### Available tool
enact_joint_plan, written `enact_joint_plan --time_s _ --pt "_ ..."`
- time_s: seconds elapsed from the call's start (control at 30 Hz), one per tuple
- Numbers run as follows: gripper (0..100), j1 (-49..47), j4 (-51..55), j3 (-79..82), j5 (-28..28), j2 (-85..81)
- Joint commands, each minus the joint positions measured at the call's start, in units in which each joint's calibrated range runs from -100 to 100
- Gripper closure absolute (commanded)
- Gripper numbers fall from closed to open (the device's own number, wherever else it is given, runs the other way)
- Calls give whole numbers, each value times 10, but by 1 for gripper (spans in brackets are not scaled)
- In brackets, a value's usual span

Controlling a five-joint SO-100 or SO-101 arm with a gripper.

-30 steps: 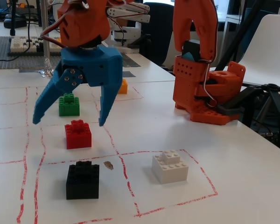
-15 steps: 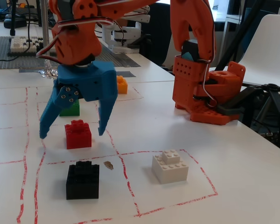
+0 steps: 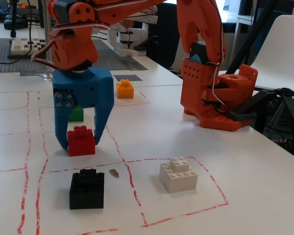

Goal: Grab the block and put it in the grey marker

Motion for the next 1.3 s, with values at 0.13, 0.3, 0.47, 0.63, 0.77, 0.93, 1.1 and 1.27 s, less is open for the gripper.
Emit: enact_joint_plan --time_s 0.13,0.3,0.47,0.63,0.77,0.93,1.1,1.27 --pt "100 24 21 -56 15 -99" --pt "100 31 94 -91 34 -175" --pt "100 46 167 -58 85 -279" --pt "100 111 211 53 147 -404" --pt "100 218 229 139 198 -483" --pt "100 402 225 184 281 -526" --pt "100 576 190 190 353 -504" --pt "100 707 142 168 400 -443"
